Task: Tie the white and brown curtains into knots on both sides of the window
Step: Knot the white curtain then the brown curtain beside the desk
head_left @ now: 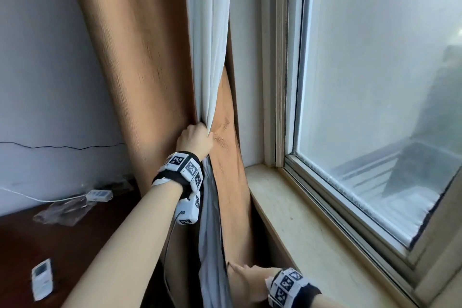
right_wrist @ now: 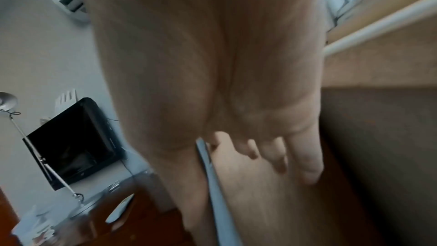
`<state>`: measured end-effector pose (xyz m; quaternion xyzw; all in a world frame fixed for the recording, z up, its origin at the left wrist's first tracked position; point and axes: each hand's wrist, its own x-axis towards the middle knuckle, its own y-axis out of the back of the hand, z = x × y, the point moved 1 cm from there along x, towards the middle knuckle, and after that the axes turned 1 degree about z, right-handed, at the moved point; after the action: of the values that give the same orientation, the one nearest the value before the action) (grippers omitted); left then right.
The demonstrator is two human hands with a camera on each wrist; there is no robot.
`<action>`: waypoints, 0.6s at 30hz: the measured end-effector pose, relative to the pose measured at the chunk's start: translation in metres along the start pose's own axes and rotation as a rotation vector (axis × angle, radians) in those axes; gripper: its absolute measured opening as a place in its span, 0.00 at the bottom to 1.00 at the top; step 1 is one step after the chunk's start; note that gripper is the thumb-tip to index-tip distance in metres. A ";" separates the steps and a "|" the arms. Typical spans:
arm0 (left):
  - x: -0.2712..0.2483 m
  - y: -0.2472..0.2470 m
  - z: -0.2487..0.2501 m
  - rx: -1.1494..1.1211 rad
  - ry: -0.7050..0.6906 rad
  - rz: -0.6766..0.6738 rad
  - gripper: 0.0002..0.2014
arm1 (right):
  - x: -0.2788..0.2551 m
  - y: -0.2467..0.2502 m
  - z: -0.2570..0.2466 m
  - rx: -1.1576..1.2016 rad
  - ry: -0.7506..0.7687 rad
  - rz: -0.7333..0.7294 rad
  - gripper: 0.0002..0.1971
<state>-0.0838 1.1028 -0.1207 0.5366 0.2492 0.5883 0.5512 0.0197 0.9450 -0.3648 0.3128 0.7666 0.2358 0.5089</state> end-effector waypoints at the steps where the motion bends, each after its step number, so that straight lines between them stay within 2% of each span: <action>1: 0.001 0.001 -0.002 -0.011 -0.003 -0.020 0.19 | -0.004 0.017 0.003 0.031 0.022 0.062 0.31; 2: 0.001 0.000 -0.003 -0.024 -0.007 -0.035 0.20 | -0.011 0.041 0.005 0.071 0.043 0.187 0.29; 5: 0.000 -0.001 -0.004 -0.054 -0.025 -0.052 0.21 | -0.041 0.123 0.002 0.271 0.123 0.715 0.16; 6: -0.002 -0.001 -0.002 -0.058 -0.032 -0.057 0.21 | -0.058 0.152 -0.004 0.327 0.152 0.859 0.16; 8: -0.007 0.001 0.002 -0.056 -0.039 -0.080 0.22 | -0.098 0.206 -0.029 0.407 0.233 1.039 0.29; 10: -0.009 -0.001 0.007 -0.042 -0.062 -0.102 0.23 | -0.130 0.246 -0.058 0.442 0.282 1.079 0.44; 11: -0.010 -0.002 0.010 -0.032 -0.076 -0.111 0.23 | -0.136 0.261 -0.072 0.419 0.269 1.070 0.47; 14: -0.013 -0.005 0.016 -0.030 -0.119 -0.114 0.26 | -0.131 0.288 -0.100 0.326 0.139 0.993 0.48; 15: -0.015 -0.005 0.018 -0.039 -0.134 -0.111 0.27 | -0.124 0.293 -0.102 0.311 0.087 1.010 0.45; 16: -0.017 -0.005 0.017 -0.034 -0.158 -0.107 0.27 | -0.118 0.295 -0.103 0.300 0.058 1.035 0.38; 18: -0.020 -0.005 0.015 0.008 -0.218 -0.122 0.22 | -0.112 0.292 -0.103 0.283 0.095 1.075 0.16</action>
<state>-0.0719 1.0815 -0.1275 0.5836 0.2226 0.4906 0.6076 0.0266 1.0625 -0.0572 0.7140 0.5453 0.3708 0.2351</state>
